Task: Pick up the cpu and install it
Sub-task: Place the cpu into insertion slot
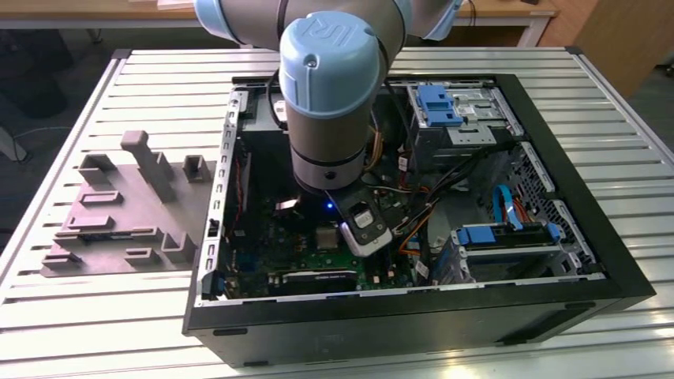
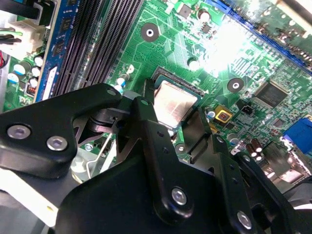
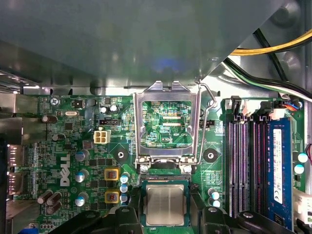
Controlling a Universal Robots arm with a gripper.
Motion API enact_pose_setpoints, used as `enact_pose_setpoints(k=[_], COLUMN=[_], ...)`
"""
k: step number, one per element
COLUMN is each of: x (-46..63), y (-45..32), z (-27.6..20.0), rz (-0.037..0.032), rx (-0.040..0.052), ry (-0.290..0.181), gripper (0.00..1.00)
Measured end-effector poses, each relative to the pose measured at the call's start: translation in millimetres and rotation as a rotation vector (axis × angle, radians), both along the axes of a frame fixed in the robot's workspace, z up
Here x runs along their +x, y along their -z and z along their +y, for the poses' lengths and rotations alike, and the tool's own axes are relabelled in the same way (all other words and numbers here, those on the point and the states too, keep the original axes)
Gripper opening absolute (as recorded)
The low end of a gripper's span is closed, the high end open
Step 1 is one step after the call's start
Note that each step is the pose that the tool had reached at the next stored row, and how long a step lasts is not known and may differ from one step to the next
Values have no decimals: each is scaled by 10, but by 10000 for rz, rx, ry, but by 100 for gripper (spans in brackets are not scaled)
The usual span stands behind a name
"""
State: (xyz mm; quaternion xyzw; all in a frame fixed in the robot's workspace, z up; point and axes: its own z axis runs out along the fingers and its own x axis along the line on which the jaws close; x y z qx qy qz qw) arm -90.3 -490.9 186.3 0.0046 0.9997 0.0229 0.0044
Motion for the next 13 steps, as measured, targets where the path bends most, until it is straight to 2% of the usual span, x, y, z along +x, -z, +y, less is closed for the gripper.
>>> enact_pose_setpoints(k=[13], x=[1], y=[-25], z=[1], rz=[-31], rx=[8], ry=[0], gripper=[47])
